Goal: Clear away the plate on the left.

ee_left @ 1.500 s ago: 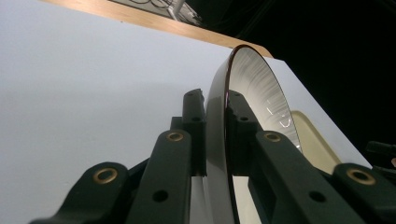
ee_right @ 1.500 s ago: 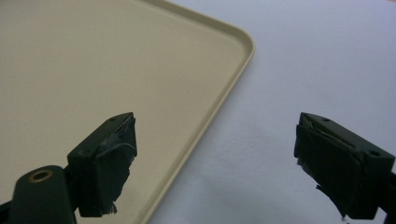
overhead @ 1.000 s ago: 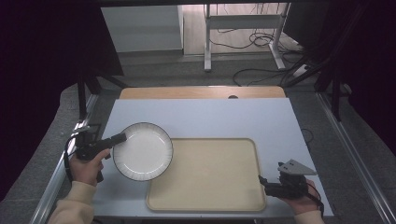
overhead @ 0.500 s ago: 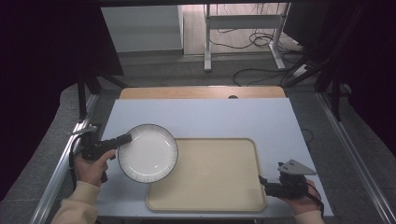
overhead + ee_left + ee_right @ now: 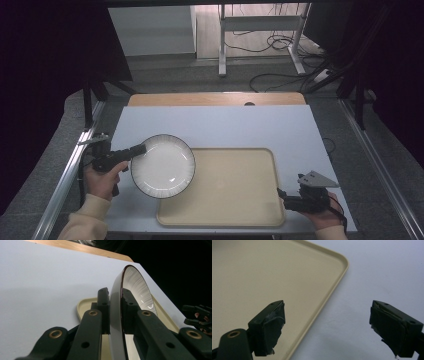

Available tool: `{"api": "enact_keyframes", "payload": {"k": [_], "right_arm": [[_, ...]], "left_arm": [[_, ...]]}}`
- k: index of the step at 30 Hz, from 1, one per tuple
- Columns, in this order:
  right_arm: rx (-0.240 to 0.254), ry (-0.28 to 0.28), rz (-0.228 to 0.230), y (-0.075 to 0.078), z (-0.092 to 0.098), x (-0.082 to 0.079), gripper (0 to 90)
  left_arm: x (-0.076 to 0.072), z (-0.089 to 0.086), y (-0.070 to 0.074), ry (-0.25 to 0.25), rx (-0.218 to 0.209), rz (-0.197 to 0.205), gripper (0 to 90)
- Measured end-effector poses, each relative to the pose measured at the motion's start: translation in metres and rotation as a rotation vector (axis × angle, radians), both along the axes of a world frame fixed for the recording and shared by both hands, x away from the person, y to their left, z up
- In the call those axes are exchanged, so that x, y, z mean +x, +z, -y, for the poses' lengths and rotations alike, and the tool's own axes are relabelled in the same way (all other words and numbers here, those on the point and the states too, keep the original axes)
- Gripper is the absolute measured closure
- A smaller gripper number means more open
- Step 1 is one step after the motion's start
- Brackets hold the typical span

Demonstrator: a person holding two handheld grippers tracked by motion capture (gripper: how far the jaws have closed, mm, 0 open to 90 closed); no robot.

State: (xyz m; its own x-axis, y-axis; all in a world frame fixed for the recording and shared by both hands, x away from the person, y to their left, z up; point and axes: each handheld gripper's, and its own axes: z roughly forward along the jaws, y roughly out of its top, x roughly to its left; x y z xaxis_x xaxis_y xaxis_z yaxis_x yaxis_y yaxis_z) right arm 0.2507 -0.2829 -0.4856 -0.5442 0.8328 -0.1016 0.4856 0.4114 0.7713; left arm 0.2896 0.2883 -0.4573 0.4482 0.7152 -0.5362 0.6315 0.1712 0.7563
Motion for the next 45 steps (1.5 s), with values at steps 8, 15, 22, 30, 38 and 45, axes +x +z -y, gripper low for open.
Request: {"api": "enact_keyframes", "payload": {"k": [8,15,22,30,38,45], "right_arm": [[0.000,0.000,0.000,0.000,0.000,0.000,13.5],[-0.004,-0.005,0.002,0.000,0.000,0.000,14.6],[-0.004,-0.006,0.004,0.000,0.000,0.000,14.8],[-0.005,-0.006,0.004,0.000,0.000,0.000,14.8],[-0.002,-0.009,0.007,0.001,0.001,0.000,14.7],[-0.002,-0.010,0.011,0.001,0.000,0.000,14.7]], "left_arm": [[0.000,0.005,0.002,-0.005,0.005,0.002,80.1],[0.000,0.010,0.003,-0.015,0.005,0.007,80.0],[-0.001,0.014,0.004,-0.020,0.003,0.012,80.0],[0.000,0.017,0.003,-0.022,0.005,0.008,79.9],[0.001,0.022,0.004,-0.036,-0.004,0.009,79.8],[0.006,0.033,0.003,-0.051,-0.012,-0.001,79.8]]}}
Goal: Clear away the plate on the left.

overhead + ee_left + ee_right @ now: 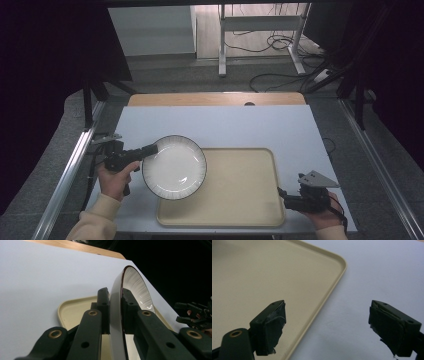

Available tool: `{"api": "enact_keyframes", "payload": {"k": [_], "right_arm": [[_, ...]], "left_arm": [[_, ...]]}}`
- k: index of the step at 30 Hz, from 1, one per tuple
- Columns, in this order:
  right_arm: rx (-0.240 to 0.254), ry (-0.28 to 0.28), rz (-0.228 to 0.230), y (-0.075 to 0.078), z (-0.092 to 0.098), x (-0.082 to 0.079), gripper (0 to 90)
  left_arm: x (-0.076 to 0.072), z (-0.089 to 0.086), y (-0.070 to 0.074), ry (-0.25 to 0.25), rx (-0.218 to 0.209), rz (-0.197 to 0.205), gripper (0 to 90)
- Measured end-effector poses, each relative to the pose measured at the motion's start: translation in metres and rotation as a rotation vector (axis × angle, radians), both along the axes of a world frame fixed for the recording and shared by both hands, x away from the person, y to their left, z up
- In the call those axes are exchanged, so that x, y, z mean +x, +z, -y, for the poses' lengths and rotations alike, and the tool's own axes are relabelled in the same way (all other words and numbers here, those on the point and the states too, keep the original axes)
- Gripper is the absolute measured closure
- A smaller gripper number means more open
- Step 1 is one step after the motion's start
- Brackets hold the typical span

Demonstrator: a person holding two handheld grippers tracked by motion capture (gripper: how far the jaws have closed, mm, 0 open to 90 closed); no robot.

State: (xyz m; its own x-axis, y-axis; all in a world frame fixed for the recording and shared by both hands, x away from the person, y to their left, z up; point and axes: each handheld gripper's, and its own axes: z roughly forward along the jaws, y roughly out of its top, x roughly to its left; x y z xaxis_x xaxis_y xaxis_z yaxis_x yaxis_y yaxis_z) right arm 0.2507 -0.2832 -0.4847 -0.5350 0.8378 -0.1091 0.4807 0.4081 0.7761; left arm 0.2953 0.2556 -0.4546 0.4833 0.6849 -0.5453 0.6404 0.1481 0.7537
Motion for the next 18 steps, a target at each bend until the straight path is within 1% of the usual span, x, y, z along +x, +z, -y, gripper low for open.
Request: {"api": "enact_keyframes", "payload": {"k": [3,9,12,18], "right_arm": [[0.002,-0.002,0.001,0.000,0.000,0.000,14.7],[0.001,-0.001,-0.001,0.000,0.000,0.000,14.7],[0.000,-0.002,-0.001,0.000,0.000,0.000,14.7],[0.000,-0.002,-0.002,0.000,0.000,0.000,14.7]], "left_arm": [[0.001,0.006,0.001,-0.022,0.007,0.002,79.9],[0.003,0.015,0.001,-0.047,-0.012,0.000,79.9],[0.004,0.018,0.000,-0.055,-0.029,-0.009,79.9],[0.004,0.023,0.001,-0.071,-0.029,-0.006,79.8]]}}
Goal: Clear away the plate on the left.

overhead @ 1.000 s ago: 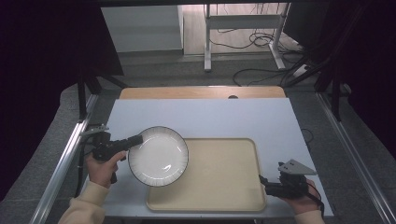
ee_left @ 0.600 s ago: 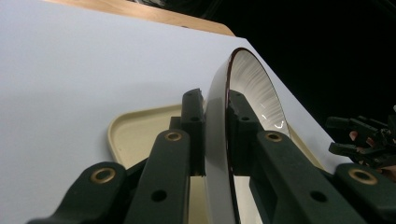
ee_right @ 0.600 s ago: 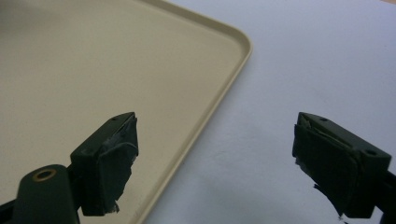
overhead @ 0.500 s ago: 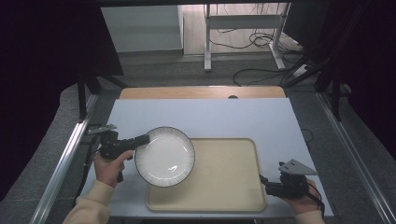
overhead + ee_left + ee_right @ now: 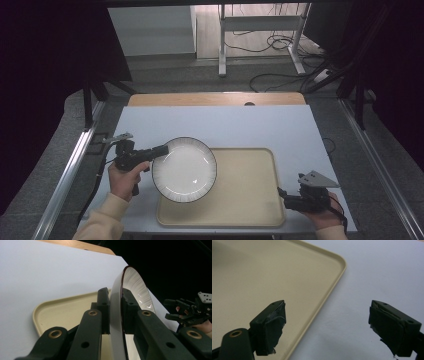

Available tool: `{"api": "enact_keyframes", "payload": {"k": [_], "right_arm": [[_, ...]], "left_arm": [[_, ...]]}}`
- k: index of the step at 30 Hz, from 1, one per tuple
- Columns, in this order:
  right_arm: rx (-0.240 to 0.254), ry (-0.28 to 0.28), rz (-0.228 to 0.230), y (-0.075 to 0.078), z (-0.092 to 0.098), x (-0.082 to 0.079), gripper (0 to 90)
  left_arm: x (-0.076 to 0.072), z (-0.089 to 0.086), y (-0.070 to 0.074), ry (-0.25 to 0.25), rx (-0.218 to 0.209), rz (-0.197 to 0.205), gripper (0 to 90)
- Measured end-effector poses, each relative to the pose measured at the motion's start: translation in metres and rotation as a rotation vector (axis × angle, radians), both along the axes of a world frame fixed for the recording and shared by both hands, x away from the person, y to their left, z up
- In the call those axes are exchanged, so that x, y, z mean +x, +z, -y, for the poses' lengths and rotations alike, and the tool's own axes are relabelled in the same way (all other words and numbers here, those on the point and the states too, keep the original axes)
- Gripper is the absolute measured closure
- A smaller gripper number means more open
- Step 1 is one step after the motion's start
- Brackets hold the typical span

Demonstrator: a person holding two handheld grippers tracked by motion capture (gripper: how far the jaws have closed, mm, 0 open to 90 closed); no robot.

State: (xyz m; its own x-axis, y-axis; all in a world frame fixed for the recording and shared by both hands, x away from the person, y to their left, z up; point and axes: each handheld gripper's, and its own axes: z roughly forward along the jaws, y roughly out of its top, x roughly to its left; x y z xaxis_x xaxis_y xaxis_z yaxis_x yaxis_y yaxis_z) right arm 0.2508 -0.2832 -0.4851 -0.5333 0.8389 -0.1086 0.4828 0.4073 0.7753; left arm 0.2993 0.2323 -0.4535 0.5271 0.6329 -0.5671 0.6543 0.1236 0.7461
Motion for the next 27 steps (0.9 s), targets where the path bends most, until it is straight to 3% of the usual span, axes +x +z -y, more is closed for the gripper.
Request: {"api": "enact_keyframes", "payload": {"k": [27], "right_arm": [[0.007,0.006,0.012,0.001,0.000,-0.001,14.5]], "left_arm": [[0.006,0.058,-0.001,-0.124,0.016,-0.002,79.7]]}}
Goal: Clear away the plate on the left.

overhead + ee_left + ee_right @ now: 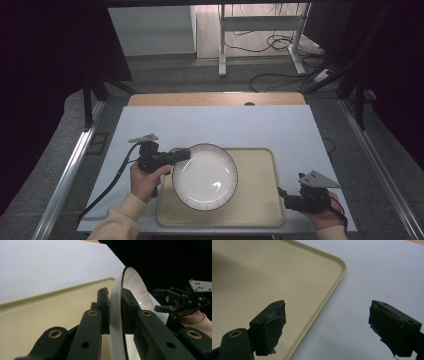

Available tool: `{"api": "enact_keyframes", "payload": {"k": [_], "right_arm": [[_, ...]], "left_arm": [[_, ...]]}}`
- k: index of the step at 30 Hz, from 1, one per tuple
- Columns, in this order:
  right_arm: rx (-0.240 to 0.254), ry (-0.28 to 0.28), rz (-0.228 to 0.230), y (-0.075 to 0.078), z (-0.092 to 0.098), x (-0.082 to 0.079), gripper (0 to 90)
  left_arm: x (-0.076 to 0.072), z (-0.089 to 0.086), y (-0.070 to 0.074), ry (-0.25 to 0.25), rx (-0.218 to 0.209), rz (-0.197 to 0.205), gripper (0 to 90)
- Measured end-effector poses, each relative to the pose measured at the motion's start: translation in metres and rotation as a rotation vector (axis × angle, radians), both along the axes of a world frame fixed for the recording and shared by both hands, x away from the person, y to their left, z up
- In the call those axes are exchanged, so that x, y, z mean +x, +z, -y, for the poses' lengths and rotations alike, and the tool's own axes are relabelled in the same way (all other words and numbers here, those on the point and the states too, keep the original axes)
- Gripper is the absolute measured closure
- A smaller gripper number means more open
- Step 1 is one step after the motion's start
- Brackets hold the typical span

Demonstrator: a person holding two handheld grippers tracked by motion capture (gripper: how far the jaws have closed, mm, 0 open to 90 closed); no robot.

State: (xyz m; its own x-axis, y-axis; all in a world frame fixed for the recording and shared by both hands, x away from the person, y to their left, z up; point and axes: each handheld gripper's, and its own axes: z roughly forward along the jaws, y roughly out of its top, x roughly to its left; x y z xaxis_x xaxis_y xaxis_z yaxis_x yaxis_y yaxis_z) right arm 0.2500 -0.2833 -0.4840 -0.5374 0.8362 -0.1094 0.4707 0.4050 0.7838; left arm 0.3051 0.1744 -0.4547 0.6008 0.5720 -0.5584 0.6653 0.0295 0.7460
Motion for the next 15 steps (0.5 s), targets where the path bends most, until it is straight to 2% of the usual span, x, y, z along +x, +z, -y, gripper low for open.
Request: {"api": "enact_keyframes", "payload": {"k": [5,12,15], "right_arm": [[-0.002,0.001,-0.001,0.000,0.000,0.000,14.5],[-0.002,0.001,-0.004,0.000,0.000,0.000,14.5],[-0.004,0.002,-0.004,-0.001,0.001,0.000,14.5]], "left_arm": [[0.002,0.010,-0.003,-0.018,-0.005,-0.011,79.8],[0.005,0.026,-0.011,-0.045,0.027,-0.026,79.5],[0.005,0.032,-0.014,-0.055,0.024,-0.039,79.6]]}}
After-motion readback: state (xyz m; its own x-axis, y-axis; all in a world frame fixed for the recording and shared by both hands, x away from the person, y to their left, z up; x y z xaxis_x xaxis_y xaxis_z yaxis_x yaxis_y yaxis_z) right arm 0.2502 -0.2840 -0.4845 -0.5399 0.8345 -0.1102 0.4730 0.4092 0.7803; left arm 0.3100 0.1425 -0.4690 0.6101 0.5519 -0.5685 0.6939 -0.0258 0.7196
